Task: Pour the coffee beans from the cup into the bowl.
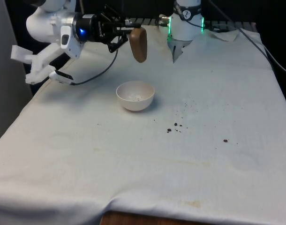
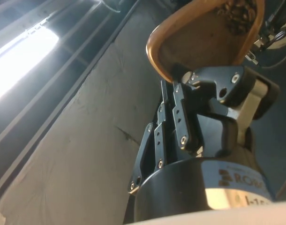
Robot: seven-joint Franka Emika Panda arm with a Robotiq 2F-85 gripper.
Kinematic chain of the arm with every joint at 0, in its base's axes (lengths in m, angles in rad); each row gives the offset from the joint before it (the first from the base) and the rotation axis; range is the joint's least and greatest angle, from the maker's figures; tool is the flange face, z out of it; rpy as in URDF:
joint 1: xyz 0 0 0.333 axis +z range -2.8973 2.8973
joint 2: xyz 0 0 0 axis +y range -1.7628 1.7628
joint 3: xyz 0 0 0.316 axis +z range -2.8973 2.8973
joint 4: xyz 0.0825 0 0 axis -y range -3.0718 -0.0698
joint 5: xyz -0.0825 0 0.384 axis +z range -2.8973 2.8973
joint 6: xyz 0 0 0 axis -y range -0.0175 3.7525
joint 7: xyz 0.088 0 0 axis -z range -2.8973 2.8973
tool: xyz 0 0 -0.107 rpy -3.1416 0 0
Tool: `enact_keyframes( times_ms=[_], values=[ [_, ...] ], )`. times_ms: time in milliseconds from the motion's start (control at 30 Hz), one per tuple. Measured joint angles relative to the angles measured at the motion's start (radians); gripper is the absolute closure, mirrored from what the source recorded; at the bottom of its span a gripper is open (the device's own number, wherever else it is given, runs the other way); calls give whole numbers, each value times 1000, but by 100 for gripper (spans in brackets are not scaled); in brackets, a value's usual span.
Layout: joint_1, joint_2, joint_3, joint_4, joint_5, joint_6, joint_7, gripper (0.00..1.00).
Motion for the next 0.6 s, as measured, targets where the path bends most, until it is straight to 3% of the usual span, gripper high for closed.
enact_keyframes(
  times_ms=[600],
  values=[
    [-4, 1, -8, 0, 38, -58, 36, 100]
  ],
)
